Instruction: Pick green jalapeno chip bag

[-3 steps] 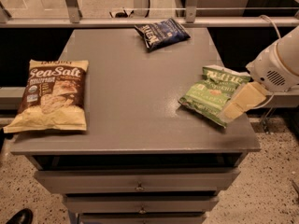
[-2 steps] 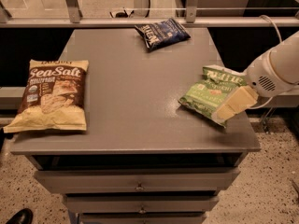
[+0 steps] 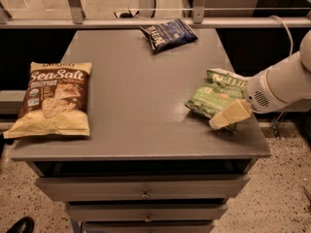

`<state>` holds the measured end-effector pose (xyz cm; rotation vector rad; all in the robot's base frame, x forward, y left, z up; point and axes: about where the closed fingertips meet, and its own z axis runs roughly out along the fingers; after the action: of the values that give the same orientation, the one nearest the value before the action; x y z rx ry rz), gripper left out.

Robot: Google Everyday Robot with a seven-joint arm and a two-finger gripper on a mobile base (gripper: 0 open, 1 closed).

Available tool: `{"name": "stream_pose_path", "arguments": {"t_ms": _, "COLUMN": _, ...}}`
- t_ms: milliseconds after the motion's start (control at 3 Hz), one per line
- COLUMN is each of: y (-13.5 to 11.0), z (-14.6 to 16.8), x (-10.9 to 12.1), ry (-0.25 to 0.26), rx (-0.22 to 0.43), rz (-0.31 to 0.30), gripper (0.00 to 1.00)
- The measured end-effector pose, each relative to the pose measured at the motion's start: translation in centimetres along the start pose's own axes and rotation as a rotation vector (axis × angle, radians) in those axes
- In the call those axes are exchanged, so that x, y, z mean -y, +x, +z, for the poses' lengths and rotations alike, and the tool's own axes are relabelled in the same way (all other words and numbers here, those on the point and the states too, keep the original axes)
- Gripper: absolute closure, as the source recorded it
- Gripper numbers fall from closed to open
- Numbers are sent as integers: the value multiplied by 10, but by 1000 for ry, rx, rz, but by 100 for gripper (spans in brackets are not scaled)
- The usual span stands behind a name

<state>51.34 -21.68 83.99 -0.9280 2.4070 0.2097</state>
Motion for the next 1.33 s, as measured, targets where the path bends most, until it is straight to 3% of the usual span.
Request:
{"name": "stream_pose_path", "arguments": {"t_ms": 333, "y": -8, "z": 10, "x": 6, "ry": 23, "rx": 42, "rz": 20, "gripper": 47}}
{"name": "stream_pose_path", "arguments": {"t_ms": 667, "y": -14, "z": 12, "x": 11, "ry": 41, "rx": 67, "rz": 18, "gripper": 71}}
{"name": "stream_pose_path", "arguments": {"t_ms": 1000, "y": -43, "z": 3, "x": 23, "ry": 70, "rx": 121, "rz": -38, "gripper": 95}}
{"name": "stream_pose_path", "arguments": {"t_ms": 1333, "y": -87, "z": -17, "x": 34, "ry": 94, "rx": 206, "rz": -108, "gripper": 100}}
